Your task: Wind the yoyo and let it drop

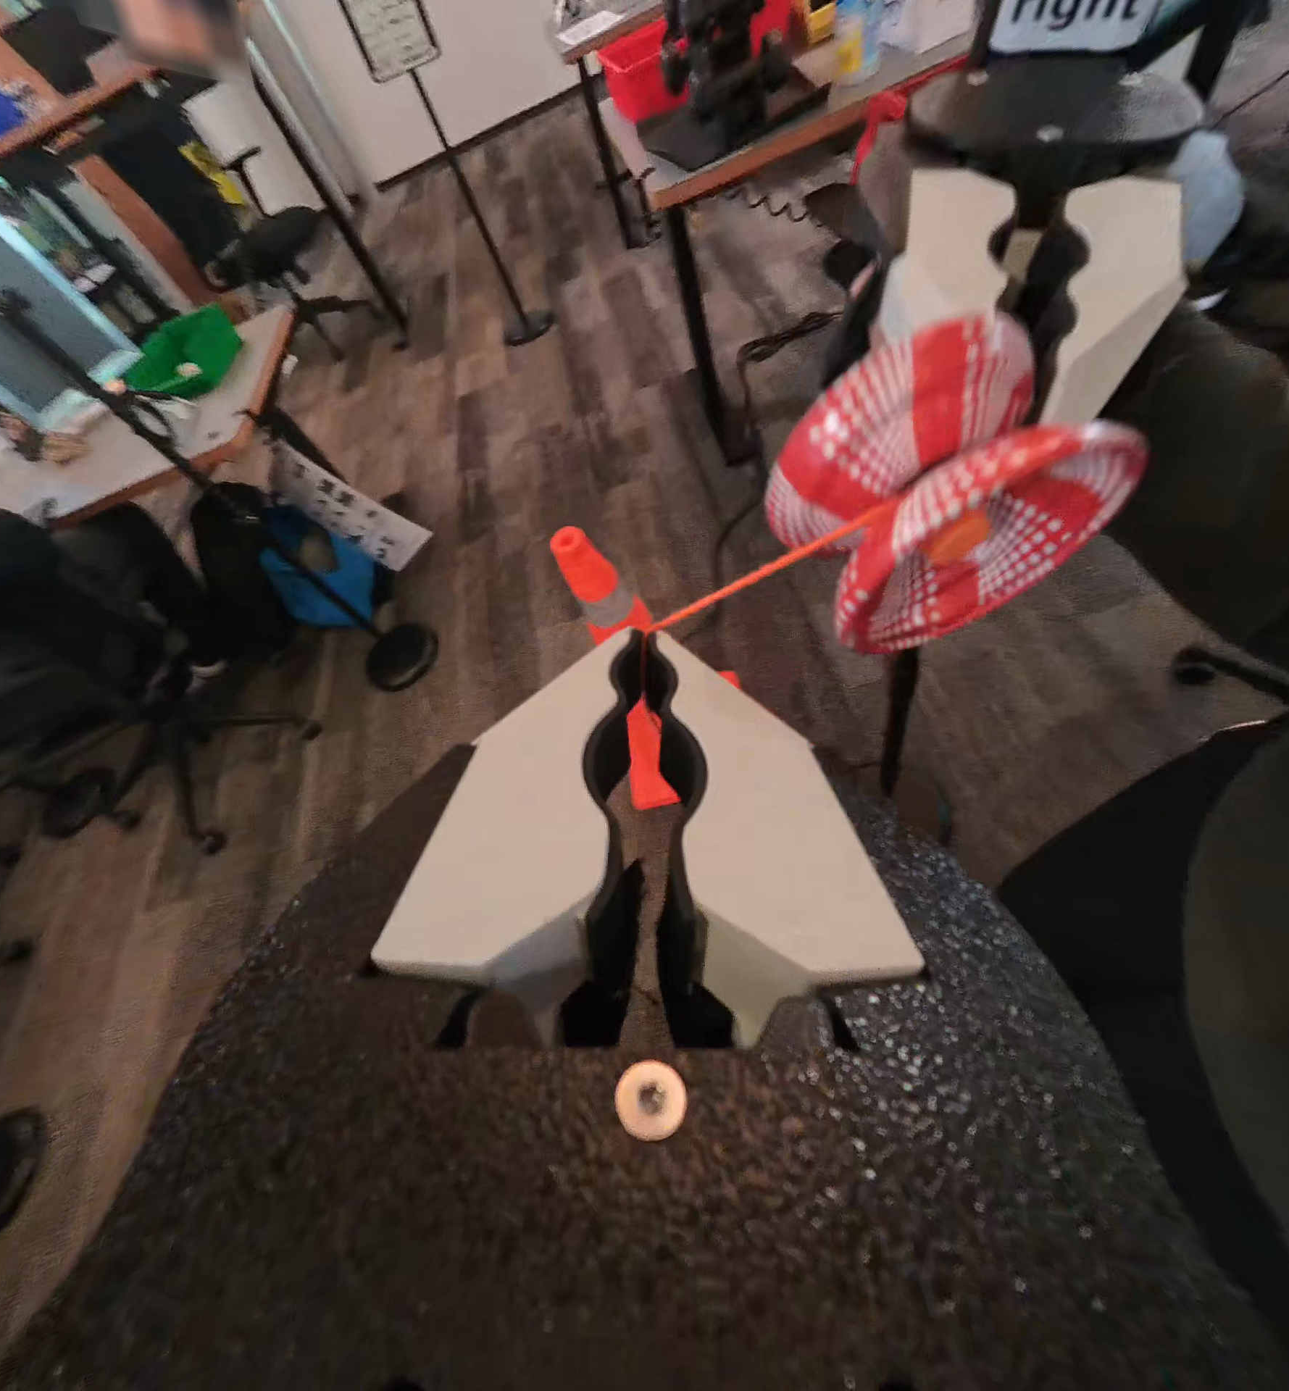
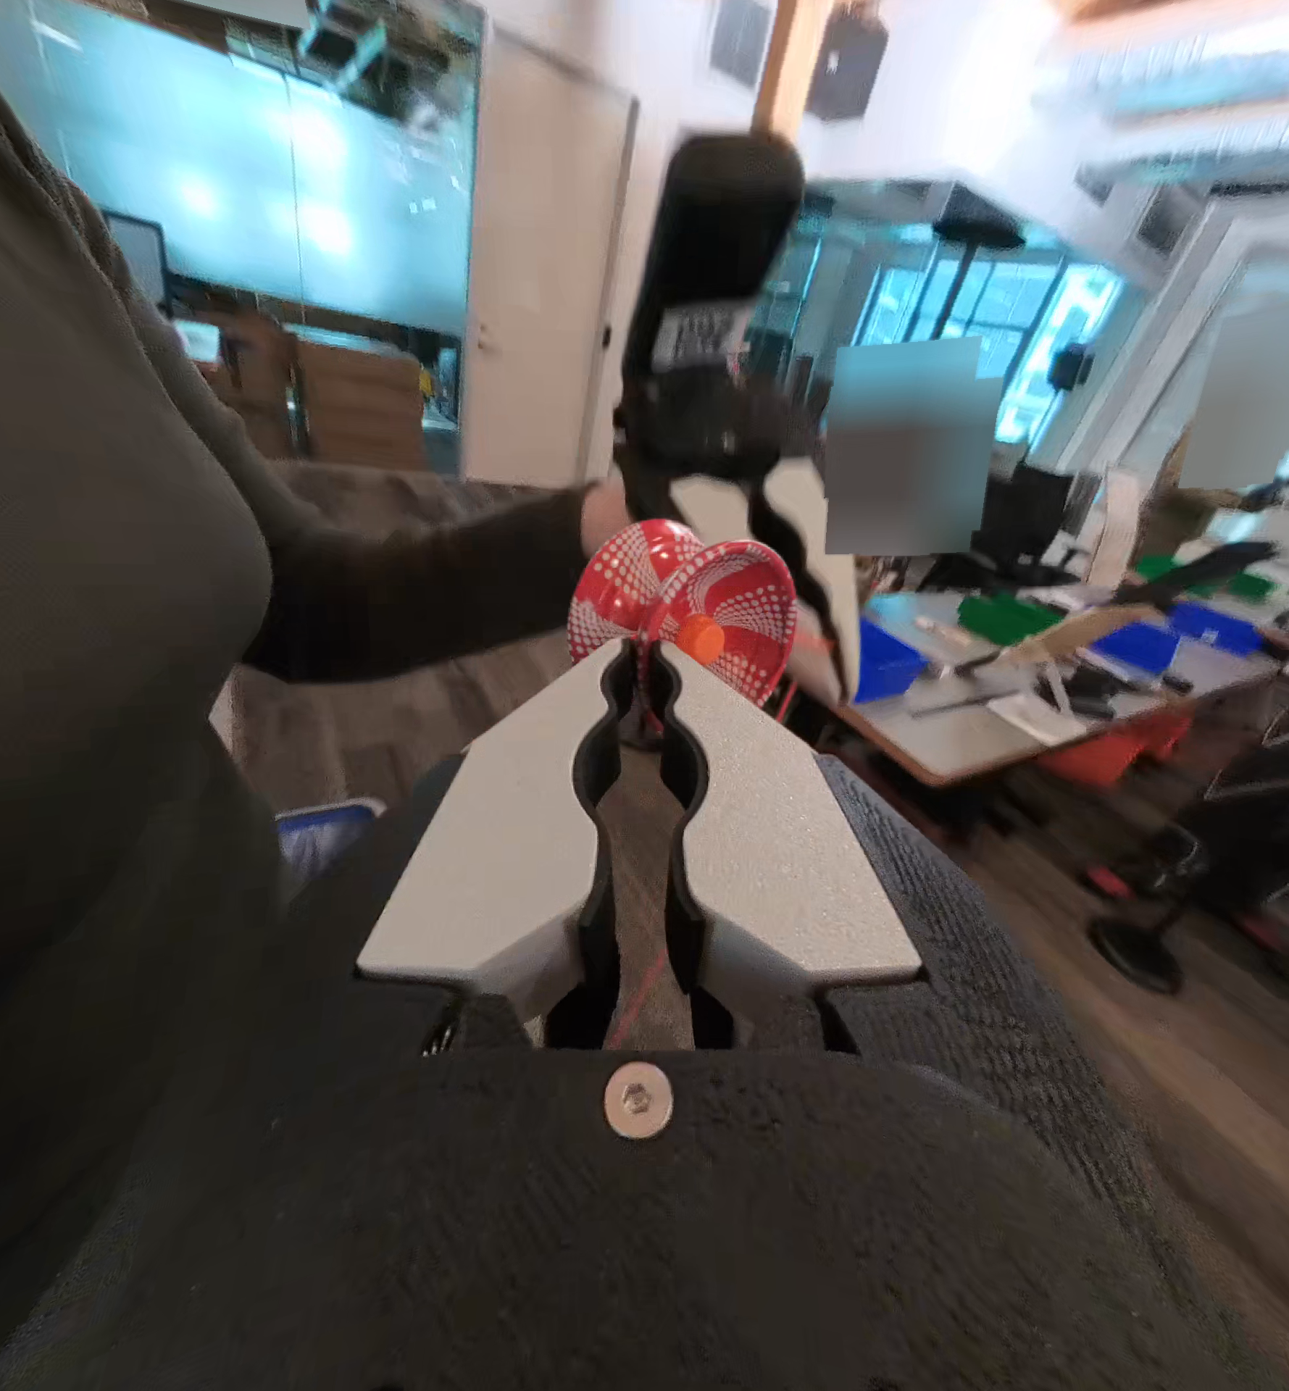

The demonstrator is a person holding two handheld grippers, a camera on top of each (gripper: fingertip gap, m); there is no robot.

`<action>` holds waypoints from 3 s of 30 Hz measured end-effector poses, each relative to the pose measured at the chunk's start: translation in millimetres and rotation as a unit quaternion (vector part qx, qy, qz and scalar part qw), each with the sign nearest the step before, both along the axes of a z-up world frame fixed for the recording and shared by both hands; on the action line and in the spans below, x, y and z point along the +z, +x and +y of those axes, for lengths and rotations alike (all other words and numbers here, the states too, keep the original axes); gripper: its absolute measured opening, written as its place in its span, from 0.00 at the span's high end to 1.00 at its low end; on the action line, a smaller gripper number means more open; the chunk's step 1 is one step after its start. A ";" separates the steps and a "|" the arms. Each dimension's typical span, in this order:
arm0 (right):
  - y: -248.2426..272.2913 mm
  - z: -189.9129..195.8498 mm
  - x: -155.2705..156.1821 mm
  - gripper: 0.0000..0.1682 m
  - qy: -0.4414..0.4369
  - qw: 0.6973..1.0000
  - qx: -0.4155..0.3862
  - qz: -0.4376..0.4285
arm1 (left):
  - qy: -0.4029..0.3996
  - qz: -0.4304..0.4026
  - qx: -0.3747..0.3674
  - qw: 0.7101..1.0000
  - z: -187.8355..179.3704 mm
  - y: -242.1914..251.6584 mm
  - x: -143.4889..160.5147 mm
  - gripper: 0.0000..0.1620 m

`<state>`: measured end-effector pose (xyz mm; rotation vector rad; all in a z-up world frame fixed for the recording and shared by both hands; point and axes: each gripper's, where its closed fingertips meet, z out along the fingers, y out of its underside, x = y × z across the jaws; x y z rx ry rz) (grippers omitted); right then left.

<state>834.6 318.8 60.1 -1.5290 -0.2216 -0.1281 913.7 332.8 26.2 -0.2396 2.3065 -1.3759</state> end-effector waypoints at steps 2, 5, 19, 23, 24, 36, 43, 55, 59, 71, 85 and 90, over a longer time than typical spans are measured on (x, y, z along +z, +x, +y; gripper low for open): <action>4.9 2.9 10.6 0.99 0.034 0.999 -0.016 -0.009 | 0.010 0.034 -0.016 0.999 -13.7 -5.2 -27.6 1.00; 23.4 -2.4 31.1 0.99 0.105 0.992 -0.072 -0.021 | 0.069 0.083 -0.072 0.992 -32.5 -28.2 -72.8 1.00; -17.8 9.8 -8.3 0.99 -0.029 0.999 0.033 -0.027 | 0.000 -0.064 0.050 0.997 22.1 14.5 10.5 1.00; 17.6 -3.0 47.3 0.99 0.131 0.988 -0.080 -0.033 | 0.037 0.008 0.006 0.999 6.8 -2.0 -36.2 1.00; 30.3 -7.5 50.9 0.99 0.142 0.983 -0.117 -0.028 | 0.037 0.018 -0.016 0.999 1.4 -9.9 -41.6 1.00; 10.1 40.5 -26.1 0.99 -0.083 0.995 -0.036 -0.047 | 0.022 -0.095 0.061 0.993 53.7 -1.4 34.7 1.00; 41.6 30.9 27.9 0.99 0.080 0.987 -0.135 -0.043 | 0.027 0.033 -0.076 0.996 20.1 -40.5 -32.1 1.00; -32.0 59.8 -11.2 0.99 -0.050 0.994 0.078 -0.065 | -0.067 0.002 0.003 0.998 79.0 -33.6 4.7 1.00; -4.6 62.0 14.2 0.99 0.036 0.998 0.021 -0.042 | -0.029 0.059 0.000 0.998 71.4 -39.8 -34.1 1.00; 22.9 89.4 -3.6 0.98 -0.025 0.990 -0.104 -0.091 | 0.026 0.118 0.016 0.993 80.7 -56.8 -37.7 1.00; 56.1 86.1 17.0 0.99 0.089 0.984 -0.155 0.021 | -0.203 0.113 -0.030 0.972 35.0 -42.6 -16.0 1.00; 50.4 89.2 -4.6 0.99 -0.001 0.988 -0.146 -0.040 | -0.126 0.045 -0.039 0.990 57.2 -50.7 17.7 1.00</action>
